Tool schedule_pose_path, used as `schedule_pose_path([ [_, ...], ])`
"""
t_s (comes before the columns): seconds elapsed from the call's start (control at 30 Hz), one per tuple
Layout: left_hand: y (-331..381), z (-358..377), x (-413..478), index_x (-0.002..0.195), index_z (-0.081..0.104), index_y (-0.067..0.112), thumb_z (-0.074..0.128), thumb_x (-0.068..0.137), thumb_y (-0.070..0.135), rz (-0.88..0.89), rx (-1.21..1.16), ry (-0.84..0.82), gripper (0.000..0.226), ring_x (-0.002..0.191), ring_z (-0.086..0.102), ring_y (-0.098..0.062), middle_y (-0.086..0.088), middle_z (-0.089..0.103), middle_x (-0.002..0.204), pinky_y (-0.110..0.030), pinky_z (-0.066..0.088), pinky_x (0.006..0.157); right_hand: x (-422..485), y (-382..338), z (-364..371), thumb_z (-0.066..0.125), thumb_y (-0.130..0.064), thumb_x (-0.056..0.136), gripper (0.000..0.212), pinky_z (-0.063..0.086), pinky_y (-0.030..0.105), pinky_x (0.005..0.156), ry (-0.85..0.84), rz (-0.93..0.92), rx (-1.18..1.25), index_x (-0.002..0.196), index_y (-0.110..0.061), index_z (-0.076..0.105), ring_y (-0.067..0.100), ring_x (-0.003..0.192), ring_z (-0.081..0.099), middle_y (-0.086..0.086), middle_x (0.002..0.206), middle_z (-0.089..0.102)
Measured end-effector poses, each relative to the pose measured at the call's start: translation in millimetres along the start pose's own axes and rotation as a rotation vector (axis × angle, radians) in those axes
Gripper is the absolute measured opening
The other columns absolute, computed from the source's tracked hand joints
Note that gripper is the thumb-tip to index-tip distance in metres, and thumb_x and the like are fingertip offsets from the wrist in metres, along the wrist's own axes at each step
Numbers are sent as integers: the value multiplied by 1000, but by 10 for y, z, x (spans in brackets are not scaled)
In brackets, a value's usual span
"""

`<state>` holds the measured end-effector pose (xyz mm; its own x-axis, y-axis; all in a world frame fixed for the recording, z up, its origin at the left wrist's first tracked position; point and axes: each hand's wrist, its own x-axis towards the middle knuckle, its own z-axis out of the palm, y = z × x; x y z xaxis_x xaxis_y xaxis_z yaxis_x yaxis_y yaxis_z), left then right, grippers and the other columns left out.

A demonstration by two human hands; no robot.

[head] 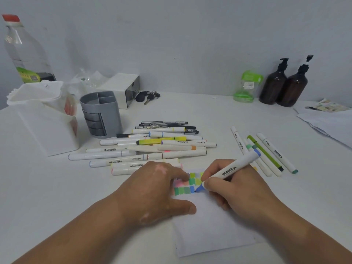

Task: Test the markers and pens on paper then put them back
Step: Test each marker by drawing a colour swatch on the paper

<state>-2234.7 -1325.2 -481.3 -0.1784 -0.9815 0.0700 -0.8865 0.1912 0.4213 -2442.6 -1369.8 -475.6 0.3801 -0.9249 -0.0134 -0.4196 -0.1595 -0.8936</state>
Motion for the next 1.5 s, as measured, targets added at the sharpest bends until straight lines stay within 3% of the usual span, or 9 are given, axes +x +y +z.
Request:
schedule_pose_path([
  [0.37,15,-7,-6,128,60,46,70,64,81,-11,18,-12,73,76,48,10,26,53,88,-10,32,58,11,40,5,68,-12,86,20,37,14,41,46,-51,9,72,-26,71,5,41,49,-7,48,57],
  [0.47,0,-13,-23,126,59,45,71,64,79,-2,-8,-6,72,80,49,11,28,55,89,-10,34,59,52,55,-43,68,-17,77,3,35,25,40,161,-56,227,75,-17,71,14,44,45,1,50,54],
  [0.53,-4,-28,-34,123,58,46,72,66,75,-8,-56,34,66,84,49,14,33,53,87,-7,35,63,84,55,-92,65,-18,69,7,34,25,39,218,-53,379,73,-14,70,15,43,43,4,50,51],
  [0.67,-43,-93,-7,106,54,38,62,92,25,-40,-314,181,21,80,56,2,15,60,77,-11,39,65,90,23,-147,65,-16,70,6,34,23,37,218,-60,524,64,-18,65,16,42,42,7,50,52],
  [0.8,-113,-122,10,104,50,40,43,100,3,-65,-557,189,37,77,58,-1,19,71,102,-31,44,75,96,18,-199,69,-13,76,15,34,22,37,179,-86,563,63,-19,66,15,43,45,7,55,53],
  [1.0,-92,-53,22,108,48,43,49,96,30,41,-793,163,17,77,70,-25,4,76,106,-42,53,80,100,12,-227,77,-8,68,11,40,24,40,89,-98,718,74,-16,72,17,47,51,9,61,58],
  [1.07,-91,-46,33,103,49,37,51,95,34,57,-835,145,9,79,72,-28,1,77,105,-40,54,77,96,15,-230,67,-9,74,8,42,24,41,61,-95,782,76,-14,73,18,48,53,12,63,60],
  [1.23,-48,-39,58,92,60,29,60,93,32,96,-842,160,3,63,63,-19,-3,78,95,-28,52,63,65,-1,-216,63,-11,76,10,42,24,41,34,-148,732,74,-14,72,19,45,51,14,60,61],
  [1.5,5,-2,53,94,66,30,63,87,35,94,-831,184,8,61,57,-18,-1,76,84,-27,51,64,57,-11,-183,67,-10,77,11,44,24,44,10,-178,671,78,-17,77,20,48,53,16,65,66],
])
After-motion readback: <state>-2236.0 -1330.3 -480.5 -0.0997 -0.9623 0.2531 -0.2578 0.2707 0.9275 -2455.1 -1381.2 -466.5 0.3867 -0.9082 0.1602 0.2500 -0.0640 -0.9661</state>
